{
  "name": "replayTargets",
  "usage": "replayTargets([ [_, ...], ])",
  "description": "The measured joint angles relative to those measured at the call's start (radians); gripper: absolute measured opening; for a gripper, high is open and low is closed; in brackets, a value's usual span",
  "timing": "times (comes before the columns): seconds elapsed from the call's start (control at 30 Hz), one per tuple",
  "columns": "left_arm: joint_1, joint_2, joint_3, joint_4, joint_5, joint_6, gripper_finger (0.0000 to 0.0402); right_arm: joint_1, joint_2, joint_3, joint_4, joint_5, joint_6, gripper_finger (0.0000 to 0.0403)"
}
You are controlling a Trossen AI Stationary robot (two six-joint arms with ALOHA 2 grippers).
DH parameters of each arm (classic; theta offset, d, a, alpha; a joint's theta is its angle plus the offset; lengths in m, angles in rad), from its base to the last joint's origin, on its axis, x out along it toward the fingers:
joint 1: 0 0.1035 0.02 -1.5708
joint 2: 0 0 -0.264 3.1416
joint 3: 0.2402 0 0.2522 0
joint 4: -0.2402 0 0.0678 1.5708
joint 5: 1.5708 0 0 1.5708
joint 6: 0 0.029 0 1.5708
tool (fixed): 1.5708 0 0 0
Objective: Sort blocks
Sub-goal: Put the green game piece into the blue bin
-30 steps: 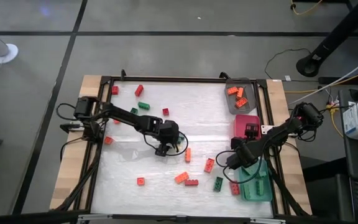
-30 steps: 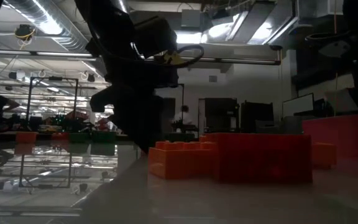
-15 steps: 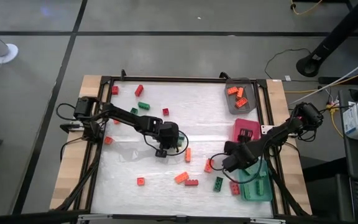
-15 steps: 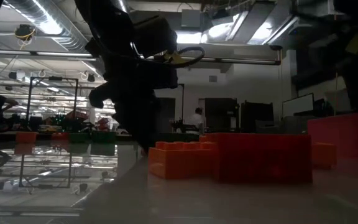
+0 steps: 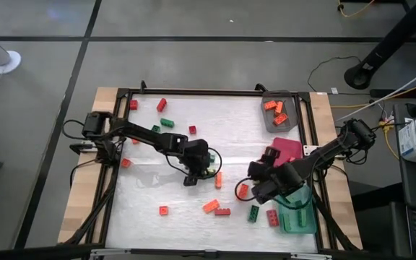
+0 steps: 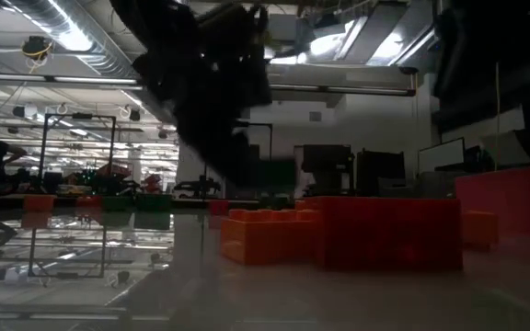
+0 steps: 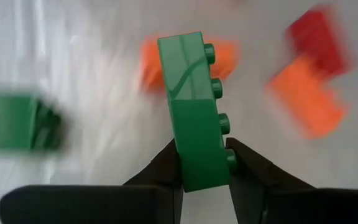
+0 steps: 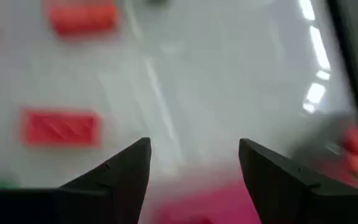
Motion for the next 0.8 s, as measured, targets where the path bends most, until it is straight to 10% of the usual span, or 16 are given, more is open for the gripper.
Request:
replayTargets([
  [0.33,-0.076,-0.035,0.002,0.259,0.027,-0.007,0.008,0.0,0.008,-0.002,0.428,-0.065,-0.154,0.0244],
  [0.8,-0.14,-0.035,0.001,0.468,-0.005,0.02,0.0079,0.0,0.008,-0.003,0.591,-0.07,-0.16,0.0244],
])
